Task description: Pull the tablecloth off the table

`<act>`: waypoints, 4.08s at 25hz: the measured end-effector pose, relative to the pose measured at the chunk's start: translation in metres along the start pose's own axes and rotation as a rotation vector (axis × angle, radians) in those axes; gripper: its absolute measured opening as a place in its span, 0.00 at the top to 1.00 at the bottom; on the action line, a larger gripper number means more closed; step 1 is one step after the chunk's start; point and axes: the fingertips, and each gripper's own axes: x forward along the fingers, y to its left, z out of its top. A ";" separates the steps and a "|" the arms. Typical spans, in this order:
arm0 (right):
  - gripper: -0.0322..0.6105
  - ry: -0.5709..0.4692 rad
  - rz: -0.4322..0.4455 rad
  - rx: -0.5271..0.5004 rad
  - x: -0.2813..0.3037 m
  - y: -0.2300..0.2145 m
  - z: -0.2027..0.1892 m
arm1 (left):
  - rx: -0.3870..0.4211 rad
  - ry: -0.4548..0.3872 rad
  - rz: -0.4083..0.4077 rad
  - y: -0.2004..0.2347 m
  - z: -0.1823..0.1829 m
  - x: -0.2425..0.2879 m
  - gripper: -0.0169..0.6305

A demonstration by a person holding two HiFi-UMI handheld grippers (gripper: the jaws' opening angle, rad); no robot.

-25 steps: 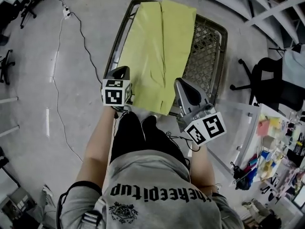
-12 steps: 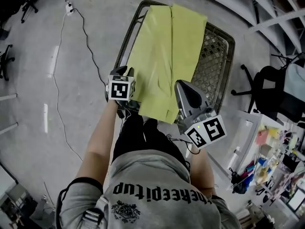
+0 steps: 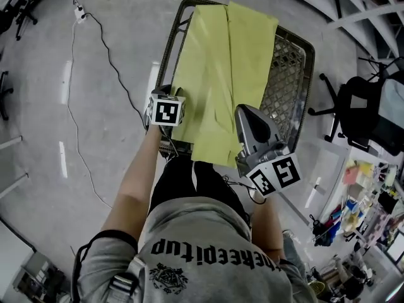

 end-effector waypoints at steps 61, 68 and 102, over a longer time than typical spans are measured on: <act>0.93 -0.075 -0.248 0.048 -0.107 -0.058 -0.008 | 0.697 -0.165 -0.262 -0.212 0.011 0.007 0.70; 0.93 -0.078 -0.209 0.032 -0.109 -0.051 -0.007 | 0.796 -0.301 -0.130 -0.214 0.017 -0.019 0.79; 0.93 0.084 -0.082 0.111 -0.139 -0.040 -0.115 | 0.148 -0.359 -0.041 -0.111 -0.070 -0.127 0.95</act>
